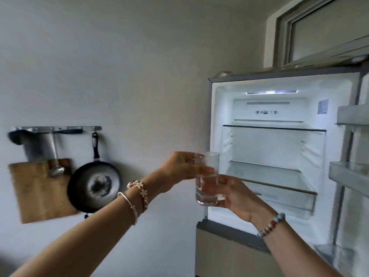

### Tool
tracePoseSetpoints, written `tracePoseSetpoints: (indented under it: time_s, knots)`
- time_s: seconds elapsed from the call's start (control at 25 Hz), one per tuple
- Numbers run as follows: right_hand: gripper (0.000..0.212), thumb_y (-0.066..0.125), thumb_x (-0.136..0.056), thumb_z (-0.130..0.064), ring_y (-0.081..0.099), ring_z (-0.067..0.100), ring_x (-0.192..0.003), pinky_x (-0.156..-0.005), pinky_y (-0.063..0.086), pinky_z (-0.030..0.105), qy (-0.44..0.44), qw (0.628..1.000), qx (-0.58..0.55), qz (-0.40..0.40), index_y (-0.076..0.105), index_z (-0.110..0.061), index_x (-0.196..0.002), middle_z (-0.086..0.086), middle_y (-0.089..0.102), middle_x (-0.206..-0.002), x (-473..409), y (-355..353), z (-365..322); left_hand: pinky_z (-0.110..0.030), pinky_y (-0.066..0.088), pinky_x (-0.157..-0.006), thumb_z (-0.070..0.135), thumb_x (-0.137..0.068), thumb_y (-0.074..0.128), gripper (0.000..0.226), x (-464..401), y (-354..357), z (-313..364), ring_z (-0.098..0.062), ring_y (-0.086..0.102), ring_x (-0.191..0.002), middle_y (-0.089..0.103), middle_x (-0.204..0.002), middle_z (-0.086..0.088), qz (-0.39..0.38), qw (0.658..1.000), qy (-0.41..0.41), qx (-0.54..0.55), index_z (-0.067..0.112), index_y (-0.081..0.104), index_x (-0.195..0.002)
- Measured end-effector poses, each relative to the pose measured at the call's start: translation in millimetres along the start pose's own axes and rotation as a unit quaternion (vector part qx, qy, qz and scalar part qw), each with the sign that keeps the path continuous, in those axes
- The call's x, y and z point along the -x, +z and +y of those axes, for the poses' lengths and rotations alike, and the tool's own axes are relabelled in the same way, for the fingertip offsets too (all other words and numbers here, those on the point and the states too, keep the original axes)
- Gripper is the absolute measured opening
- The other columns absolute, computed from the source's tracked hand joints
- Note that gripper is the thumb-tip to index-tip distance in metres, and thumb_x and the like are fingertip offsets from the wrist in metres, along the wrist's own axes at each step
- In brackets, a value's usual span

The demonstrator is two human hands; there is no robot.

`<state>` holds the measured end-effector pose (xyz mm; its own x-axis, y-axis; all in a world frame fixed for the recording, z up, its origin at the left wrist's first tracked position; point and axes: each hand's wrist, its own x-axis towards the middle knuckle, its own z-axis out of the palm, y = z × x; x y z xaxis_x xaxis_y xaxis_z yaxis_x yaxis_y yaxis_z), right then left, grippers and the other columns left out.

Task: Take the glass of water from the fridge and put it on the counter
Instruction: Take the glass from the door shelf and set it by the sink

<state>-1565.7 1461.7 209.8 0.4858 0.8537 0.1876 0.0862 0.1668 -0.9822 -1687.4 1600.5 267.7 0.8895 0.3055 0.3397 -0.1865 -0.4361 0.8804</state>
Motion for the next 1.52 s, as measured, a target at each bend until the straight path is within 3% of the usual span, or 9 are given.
tracePoseSetpoints:
  time_s: [0.16,0.28,0.44,0.68,0.84,0.96,1.12,1.4,1.52]
  knots:
    - [0.042,0.083,-0.067,-0.003,0.070,0.037,-0.096,-0.093,0.056,0.052,-0.006,0.987,-0.038,-0.155,0.070,0.004,-0.107,0.020,0.072,-0.100,-40,108,20,-0.024,0.058,-0.070,0.007,-0.072,0.082,0.037,87,-80,-7,-0.012,0.070,-0.072,0.075,-0.086,-0.009,0.144,0.987,-0.054,-0.050,-0.006,0.069,-0.104]
    - [0.048,0.081,-0.063,-0.005,0.070,0.032,-0.096,-0.086,0.059,0.046,-0.001,0.960,-0.063,-0.274,0.069,0.004,-0.109,0.018,0.073,-0.101,-57,216,26,-0.038,0.061,-0.078,0.016,-0.072,0.084,0.037,169,-149,-4,-0.025,0.074,-0.082,0.077,-0.091,-0.013,0.238,0.960,-0.083,-0.124,0.002,0.072,-0.104]
    - [0.051,0.081,-0.063,-0.007,0.072,0.028,-0.095,-0.078,0.058,0.038,-0.008,0.908,-0.091,-0.410,0.068,-0.006,-0.113,0.010,0.076,-0.101,-53,367,20,-0.020,0.055,-0.069,0.006,-0.073,0.081,0.030,288,-220,23,-0.009,0.070,-0.074,0.073,-0.080,0.001,0.361,0.913,-0.117,-0.148,-0.001,0.071,-0.100]
    - [0.054,0.082,-0.071,-0.024,0.069,0.023,-0.110,-0.097,0.052,0.044,-0.049,0.804,-0.089,-0.586,0.064,-0.017,-0.121,0.005,0.074,-0.115,6,573,13,-0.045,0.054,-0.091,0.016,-0.073,0.082,0.040,473,-294,60,-0.037,0.068,-0.097,0.068,-0.107,-0.027,0.508,0.803,-0.188,-0.247,-0.010,0.066,-0.099]
    - [0.047,0.079,-0.078,-0.014,0.071,0.024,-0.108,-0.096,0.054,0.041,-0.035,0.737,-0.096,-0.668,0.062,-0.013,-0.123,0.008,0.074,-0.116,62,682,11,-0.050,0.054,-0.088,0.011,-0.077,0.078,0.020,580,-295,92,-0.027,0.065,-0.082,0.067,-0.084,-0.017,0.574,0.742,-0.206,-0.278,-0.003,0.067,-0.085]
    - [0.046,0.077,-0.077,-0.006,0.070,0.027,-0.108,-0.093,0.054,0.041,-0.016,0.664,-0.117,-0.738,0.063,-0.010,-0.121,0.012,0.073,-0.116,113,748,7,-0.055,0.050,-0.093,0.017,-0.077,0.079,0.039,647,-285,117,-0.045,0.066,-0.092,0.062,-0.103,-0.039,0.631,0.680,-0.234,-0.291,-0.014,0.063,-0.095]
    - [0.038,0.074,-0.080,-0.004,0.072,0.026,-0.104,-0.088,0.058,0.036,-0.011,0.588,-0.137,-0.797,0.068,-0.012,-0.116,0.010,0.076,-0.110,176,816,8,-0.026,0.058,-0.079,0.015,-0.081,0.076,0.035,714,-271,135,-0.027,0.070,-0.088,0.066,-0.106,-0.032,0.694,0.586,-0.280,-0.310,-0.010,0.065,-0.102]
    - [0.037,0.074,-0.081,-0.004,0.072,0.027,-0.102,-0.082,0.059,0.034,-0.002,0.490,-0.147,-0.860,0.067,-0.008,-0.117,0.016,0.074,-0.112,232,920,17,-0.035,0.058,-0.087,0.023,-0.080,0.076,0.040,794,-282,141,-0.029,0.069,-0.101,0.070,-0.114,-0.020,0.758,0.486,-0.320,-0.295,0.004,0.065,-0.113]
    - [0.049,0.079,-0.072,-0.009,0.071,0.029,-0.106,-0.087,0.059,0.040,0.007,0.456,-0.150,-0.877,0.066,-0.007,-0.119,0.017,0.072,-0.116,246,964,23,-0.031,0.059,-0.085,0.017,-0.080,0.076,0.034,824,-299,137,-0.020,0.071,-0.100,0.072,-0.111,-0.007,0.785,0.474,-0.303,-0.260,0.019,0.065,-0.112]
